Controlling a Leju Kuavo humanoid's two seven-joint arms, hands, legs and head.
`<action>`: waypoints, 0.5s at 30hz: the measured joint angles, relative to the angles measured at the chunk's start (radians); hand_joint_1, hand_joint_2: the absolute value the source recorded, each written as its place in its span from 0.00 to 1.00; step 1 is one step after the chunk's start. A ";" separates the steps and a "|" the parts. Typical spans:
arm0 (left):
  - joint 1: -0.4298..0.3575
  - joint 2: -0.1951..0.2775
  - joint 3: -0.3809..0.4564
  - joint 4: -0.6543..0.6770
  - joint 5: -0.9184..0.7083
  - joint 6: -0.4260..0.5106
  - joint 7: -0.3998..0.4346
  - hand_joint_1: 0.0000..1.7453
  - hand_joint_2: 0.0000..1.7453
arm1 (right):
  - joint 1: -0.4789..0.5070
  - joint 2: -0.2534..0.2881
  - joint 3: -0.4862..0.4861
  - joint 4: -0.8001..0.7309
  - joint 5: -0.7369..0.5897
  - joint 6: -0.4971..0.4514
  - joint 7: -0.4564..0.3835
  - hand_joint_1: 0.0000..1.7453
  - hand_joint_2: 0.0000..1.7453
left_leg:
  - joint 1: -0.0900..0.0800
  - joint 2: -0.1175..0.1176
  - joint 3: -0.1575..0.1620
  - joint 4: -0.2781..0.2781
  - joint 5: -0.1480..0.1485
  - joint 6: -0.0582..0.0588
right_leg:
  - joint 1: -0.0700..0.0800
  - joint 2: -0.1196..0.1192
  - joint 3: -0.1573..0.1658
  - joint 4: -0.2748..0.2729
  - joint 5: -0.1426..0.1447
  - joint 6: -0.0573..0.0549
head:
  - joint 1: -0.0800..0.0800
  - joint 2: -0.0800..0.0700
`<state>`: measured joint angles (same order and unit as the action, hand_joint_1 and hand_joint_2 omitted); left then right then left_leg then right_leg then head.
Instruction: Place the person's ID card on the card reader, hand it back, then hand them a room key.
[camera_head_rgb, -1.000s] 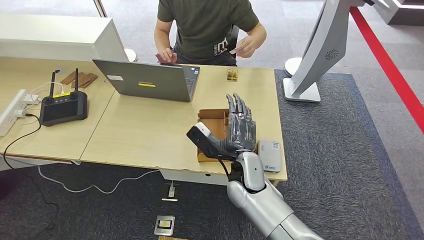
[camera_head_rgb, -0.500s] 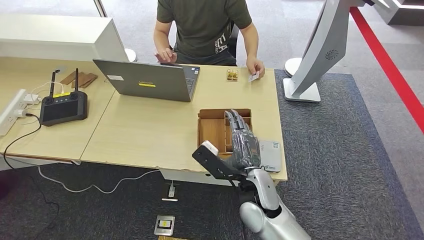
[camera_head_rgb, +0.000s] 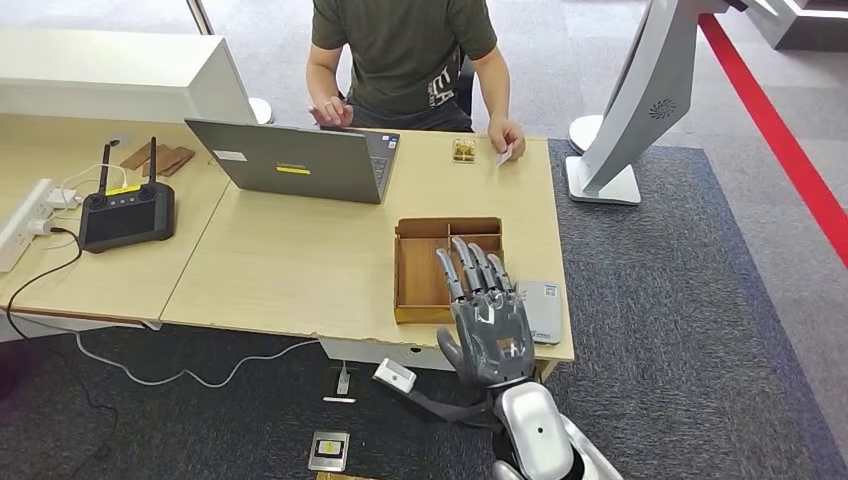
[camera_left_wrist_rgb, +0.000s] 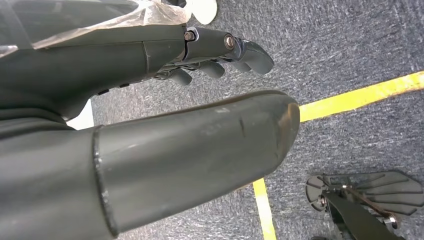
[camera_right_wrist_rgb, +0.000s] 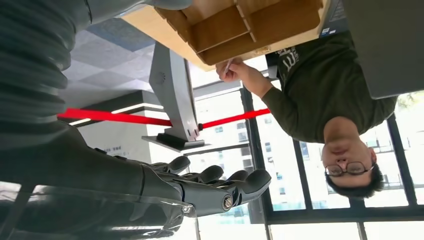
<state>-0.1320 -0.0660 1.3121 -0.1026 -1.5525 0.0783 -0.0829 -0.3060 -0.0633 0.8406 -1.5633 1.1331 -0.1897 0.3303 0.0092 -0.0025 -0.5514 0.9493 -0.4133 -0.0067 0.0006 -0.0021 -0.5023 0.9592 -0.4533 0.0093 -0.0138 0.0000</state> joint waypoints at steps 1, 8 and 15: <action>-0.001 0.000 0.002 0.000 0.000 0.003 0.001 0.00 0.00 | 0.005 0.002 0.003 0.003 -0.011 0.006 -0.008 0.00 1.00 | 0.000 0.000 0.000 0.000 0.000 0.000 | 0.000 0.000 0.000 0.000 0.000 0.000 | 0.000 0.000; -0.004 0.000 0.022 0.000 0.001 0.008 0.014 0.00 0.00 | 0.022 0.031 0.030 0.070 -0.121 0.052 -0.018 0.00 1.00 | 0.000 0.000 0.000 0.000 0.000 0.000 | 0.000 0.000 0.000 0.000 0.000 0.000 | 0.000 0.000; -0.005 0.000 0.037 0.000 -0.001 0.011 0.019 0.00 0.00 | 0.000 0.069 0.040 0.181 -0.209 0.093 0.006 0.00 1.00 | 0.000 0.000 0.000 0.000 0.000 0.000 | 0.000 0.000 0.000 0.000 0.000 0.000 | 0.000 0.000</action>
<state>-0.1368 -0.0664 1.3493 -0.1026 -1.5538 0.0893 -0.0641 -0.3061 0.0057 0.8809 -1.3821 0.9245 -0.0969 0.3368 0.0092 -0.0025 -0.5514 0.9492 -0.4133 -0.0068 0.0006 -0.0022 -0.5018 0.9593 -0.4535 0.0091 -0.0138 0.0000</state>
